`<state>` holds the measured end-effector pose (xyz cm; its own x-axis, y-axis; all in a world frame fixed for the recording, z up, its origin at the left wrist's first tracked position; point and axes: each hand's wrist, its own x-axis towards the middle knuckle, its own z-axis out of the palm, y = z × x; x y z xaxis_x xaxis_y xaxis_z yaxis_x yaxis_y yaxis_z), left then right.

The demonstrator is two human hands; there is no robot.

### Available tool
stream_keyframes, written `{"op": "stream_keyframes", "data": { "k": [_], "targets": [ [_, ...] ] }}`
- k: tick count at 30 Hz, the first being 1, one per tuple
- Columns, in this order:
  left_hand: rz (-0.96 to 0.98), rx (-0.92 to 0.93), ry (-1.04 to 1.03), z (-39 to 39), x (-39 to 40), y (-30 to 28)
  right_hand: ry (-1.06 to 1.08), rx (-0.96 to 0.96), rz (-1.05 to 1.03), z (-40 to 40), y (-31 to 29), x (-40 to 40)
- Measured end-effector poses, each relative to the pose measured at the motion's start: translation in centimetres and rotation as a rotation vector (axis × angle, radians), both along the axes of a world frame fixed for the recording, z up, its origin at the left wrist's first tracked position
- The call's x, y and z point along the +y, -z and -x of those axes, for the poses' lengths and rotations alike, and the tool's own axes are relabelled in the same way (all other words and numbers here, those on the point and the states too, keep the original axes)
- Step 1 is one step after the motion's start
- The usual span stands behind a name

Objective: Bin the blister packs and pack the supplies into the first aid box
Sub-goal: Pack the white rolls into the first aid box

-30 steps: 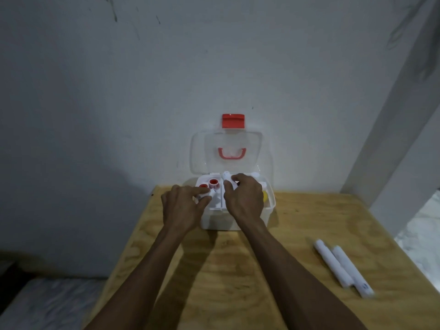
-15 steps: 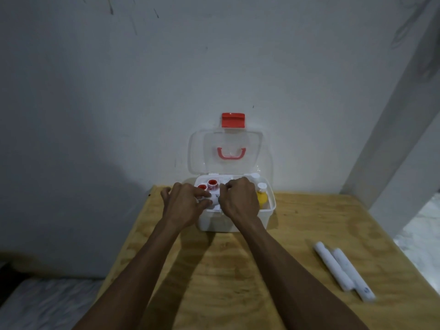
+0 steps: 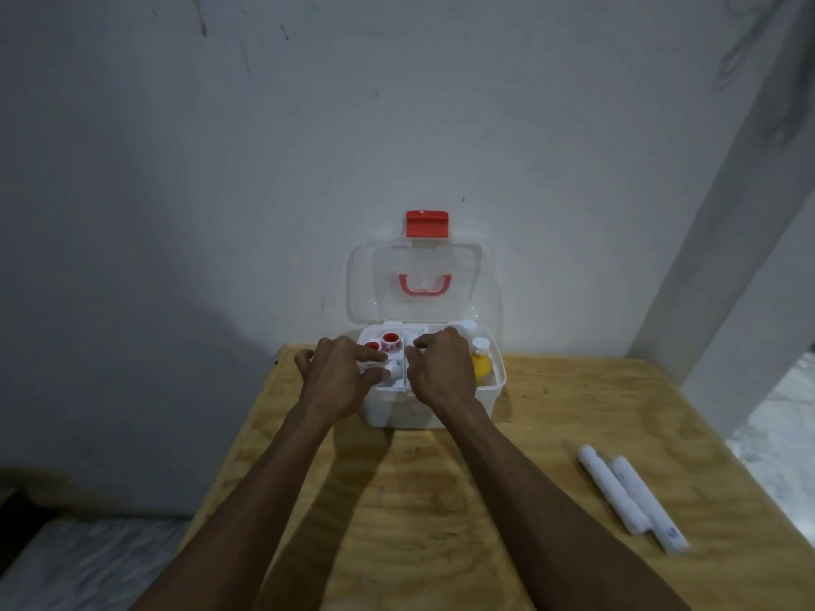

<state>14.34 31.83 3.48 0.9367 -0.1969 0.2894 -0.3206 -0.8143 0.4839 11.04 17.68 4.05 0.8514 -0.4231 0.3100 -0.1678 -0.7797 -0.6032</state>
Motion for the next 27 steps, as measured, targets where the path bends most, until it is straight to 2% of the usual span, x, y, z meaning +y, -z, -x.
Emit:
{"op": "stream_keyframes", "data": {
  "k": [4,8,13,17,22,27],
  "targets": [
    [0.064,-0.045,-0.014,0.8,0.1,-0.4,-0.042,-0.057,-0.053,0.6,-0.4,-0.6],
    [0.254,-0.194,-0.021,2.9,-0.4,-1.6,-0.040,-0.157,-0.096,2.5,-1.1,-2.2],
    [0.430,-0.279,0.087,6.8,-3.2,-2.3,0.021,-0.196,-0.087,7.2,-2.0,-7.0],
    [0.477,-0.152,0.194,10.2,-7.6,-1.5,0.095,-0.159,-0.094,11.3,-1.7,-12.4],
    [0.331,0.094,0.298,12.3,-14.0,1.6,0.154,-0.005,-0.119,15.7,-0.1,-18.3],
    [0.155,0.218,0.315,13.3,-19.0,3.7,0.140,0.226,-0.115,17.6,2.2,-21.6]
  ]
}}
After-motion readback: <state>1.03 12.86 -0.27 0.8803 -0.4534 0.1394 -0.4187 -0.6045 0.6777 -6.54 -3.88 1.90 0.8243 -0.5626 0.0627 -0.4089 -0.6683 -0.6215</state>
